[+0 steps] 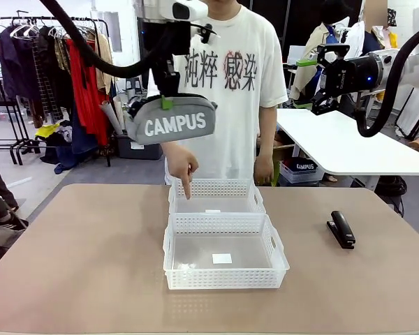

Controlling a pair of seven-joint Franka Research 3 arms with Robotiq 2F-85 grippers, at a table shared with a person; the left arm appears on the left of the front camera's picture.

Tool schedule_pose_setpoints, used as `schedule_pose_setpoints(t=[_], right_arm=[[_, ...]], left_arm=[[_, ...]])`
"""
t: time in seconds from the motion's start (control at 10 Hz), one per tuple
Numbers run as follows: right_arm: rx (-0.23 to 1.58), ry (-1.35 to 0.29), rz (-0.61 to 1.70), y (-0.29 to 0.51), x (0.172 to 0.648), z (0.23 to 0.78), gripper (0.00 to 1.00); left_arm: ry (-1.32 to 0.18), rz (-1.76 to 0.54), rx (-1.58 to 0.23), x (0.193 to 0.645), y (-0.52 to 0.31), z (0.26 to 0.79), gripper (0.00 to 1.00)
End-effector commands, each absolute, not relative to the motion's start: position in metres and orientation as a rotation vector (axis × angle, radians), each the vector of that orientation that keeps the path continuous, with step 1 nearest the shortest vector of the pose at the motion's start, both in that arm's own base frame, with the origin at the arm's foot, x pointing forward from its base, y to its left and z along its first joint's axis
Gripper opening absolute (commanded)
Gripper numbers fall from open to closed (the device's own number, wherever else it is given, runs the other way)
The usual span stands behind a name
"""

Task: Distribute items into two baskets.
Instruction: Move the picked Pencil pouch towards the Organizing basket indicated by the person, stopping as directed.

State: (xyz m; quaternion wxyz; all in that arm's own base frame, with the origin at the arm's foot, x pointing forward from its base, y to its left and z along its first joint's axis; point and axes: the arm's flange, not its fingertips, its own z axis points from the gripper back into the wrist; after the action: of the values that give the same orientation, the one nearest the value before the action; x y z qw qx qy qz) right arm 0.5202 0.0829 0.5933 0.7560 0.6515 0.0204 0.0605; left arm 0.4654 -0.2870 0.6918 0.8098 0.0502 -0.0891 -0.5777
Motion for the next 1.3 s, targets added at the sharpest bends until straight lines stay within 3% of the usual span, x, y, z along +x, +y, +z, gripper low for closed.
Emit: schedule_pose_setpoints(t=[0.0,0.6,1.2], right_arm=[[1.407,0.048,0.143,0.082,0.519,0.596,1.00],[1.407,0.048,0.143,0.082,0.519,0.596,1.00],[1.407,0.048,0.143,0.082,0.519,0.596,1.00]], left_arm=[[-0.255,-1.344,0.077,0.457,-0.286,0.676,0.00],[-0.182,-1.516,-0.016,0.426,-0.310,0.632,0.00],[-0.149,-1.502,-0.014,0.428,-0.321,0.628,0.00]])
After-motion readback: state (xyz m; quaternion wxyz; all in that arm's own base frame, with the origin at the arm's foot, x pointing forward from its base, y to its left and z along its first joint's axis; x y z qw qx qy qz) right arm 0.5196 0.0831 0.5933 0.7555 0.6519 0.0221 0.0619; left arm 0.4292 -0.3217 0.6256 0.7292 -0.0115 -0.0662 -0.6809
